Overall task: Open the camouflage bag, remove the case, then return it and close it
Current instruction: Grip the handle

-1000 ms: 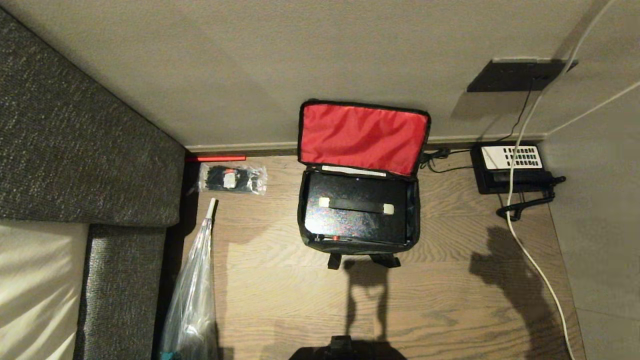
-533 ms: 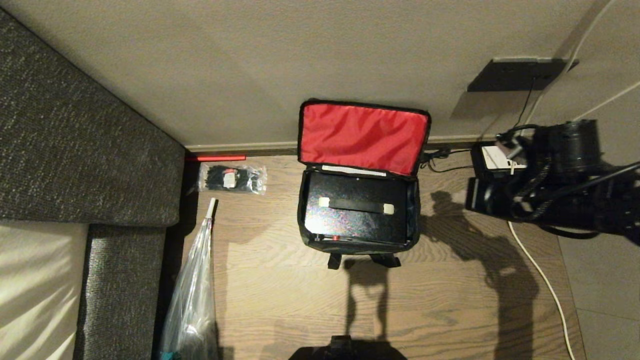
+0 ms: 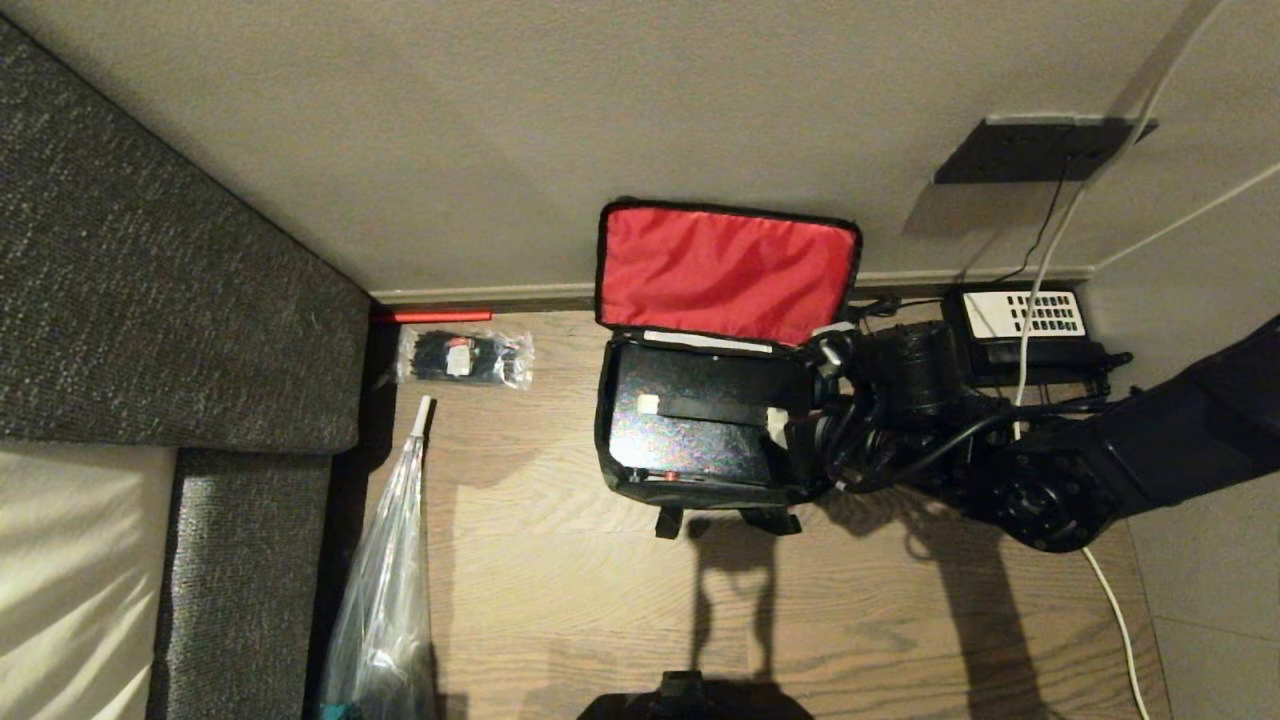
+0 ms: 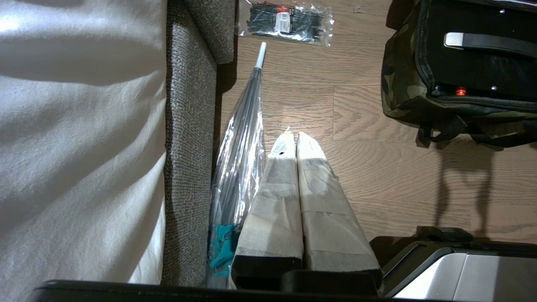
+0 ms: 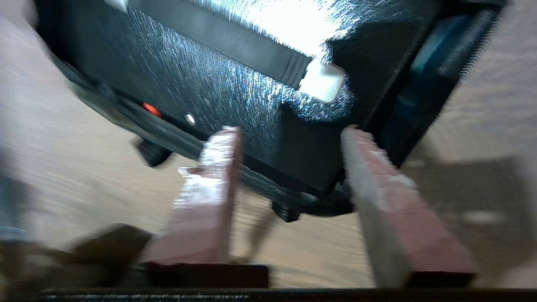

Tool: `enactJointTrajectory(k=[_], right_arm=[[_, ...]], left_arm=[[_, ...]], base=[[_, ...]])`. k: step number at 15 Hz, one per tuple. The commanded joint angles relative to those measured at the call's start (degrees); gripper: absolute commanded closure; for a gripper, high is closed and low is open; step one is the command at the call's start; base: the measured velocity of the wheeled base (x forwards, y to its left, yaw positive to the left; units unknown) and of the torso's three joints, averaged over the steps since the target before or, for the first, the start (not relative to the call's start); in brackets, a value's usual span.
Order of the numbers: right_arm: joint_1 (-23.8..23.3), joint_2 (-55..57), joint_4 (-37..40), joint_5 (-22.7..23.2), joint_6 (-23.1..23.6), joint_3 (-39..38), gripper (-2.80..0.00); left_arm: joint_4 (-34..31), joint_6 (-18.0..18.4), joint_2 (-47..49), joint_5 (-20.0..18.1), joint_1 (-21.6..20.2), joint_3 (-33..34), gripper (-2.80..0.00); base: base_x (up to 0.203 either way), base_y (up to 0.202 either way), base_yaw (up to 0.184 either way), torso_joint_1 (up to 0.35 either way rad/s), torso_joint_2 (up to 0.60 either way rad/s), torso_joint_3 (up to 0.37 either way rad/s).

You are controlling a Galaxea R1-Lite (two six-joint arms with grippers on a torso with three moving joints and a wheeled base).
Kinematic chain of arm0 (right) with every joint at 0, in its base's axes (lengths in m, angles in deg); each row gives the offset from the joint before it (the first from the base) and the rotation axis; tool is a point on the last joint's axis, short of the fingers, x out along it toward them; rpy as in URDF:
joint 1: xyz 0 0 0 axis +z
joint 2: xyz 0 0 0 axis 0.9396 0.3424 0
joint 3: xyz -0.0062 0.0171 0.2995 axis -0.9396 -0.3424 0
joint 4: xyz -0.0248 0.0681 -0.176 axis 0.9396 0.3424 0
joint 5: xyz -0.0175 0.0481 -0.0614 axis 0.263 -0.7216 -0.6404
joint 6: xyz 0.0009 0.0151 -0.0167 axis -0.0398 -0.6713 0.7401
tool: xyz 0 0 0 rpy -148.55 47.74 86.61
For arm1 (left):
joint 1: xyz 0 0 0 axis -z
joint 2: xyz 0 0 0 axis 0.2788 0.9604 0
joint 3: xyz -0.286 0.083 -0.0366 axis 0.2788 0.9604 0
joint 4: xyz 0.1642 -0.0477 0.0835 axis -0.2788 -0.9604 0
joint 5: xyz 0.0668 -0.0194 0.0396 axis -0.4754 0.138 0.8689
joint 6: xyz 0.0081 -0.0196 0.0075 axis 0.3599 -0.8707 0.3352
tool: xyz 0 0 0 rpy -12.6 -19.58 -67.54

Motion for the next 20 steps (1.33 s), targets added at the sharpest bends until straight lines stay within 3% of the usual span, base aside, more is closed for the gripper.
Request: enactJointTrajectory(k=[1, 4, 6, 9, 12, 14, 15, 18, 20], right_arm=[[2.0, 3.7, -2.4, -5.6, 5.9, 0.5, -2.80], [3.3, 6.9, -10.9, -23.0, 23.6, 0.1, -2.80], [4.4, 8.9, -19.1, -27.6, 32.1, -0.3, -2.80], [4.9, 10.5, -29.6, -27.8, 43.7, -2.4, -2.80], [8.2, 13.6, -39.1, -26.2, 49.0, -3.3, -2.80], [9.0, 15.2, -45.6, -21.3, 60.6, -3.6, -2.80], [9.2, 16.2, -46.7, -17.2, 63.5, -3.0, -2.80], [10.0, 20.0, -47.6, -16.1, 66.9, -2.2, -2.80], [9.8, 20.8, -47.3, -20.2, 69.7, -3.3, -2.80]], left_arm=[[0.0, 0.0, -0.1, 0.0, 0.0, 0.2, 0.00], [0.0, 0.0, -0.1, 0.0, 0.0, 0.2, 0.00], [0.0, 0.0, -0.1, 0.0, 0.0, 0.2, 0.00], [0.0, 0.0, -0.1, 0.0, 0.0, 0.2, 0.00], [0.0, 0.0, -0.1, 0.0, 0.0, 0.2, 0.00], [0.0, 0.0, -0.1, 0.0, 0.0, 0.2, 0.00], [0.0, 0.0, -0.1, 0.0, 0.0, 0.2, 0.00], [0.0, 0.0, -0.1, 0.0, 0.0, 0.2, 0.00], [0.0, 0.0, -0.1, 0.0, 0.0, 0.2, 0.00]], base=[[0.000, 0.000, 0.000, 0.000, 0.00, 0.000], [0.000, 0.000, 0.000, 0.000, 0.00, 0.000], [0.000, 0.000, 0.000, 0.000, 0.00, 0.000], [0.000, 0.000, 0.000, 0.000, 0.00, 0.000], [0.000, 0.000, 0.000, 0.000, 0.00, 0.000], [0.000, 0.000, 0.000, 0.000, 0.00, 0.000], [0.000, 0.000, 0.000, 0.000, 0.00, 0.000], [0.000, 0.000, 0.000, 0.000, 0.00, 0.000], [0.000, 0.000, 0.000, 0.000, 0.00, 0.000]])
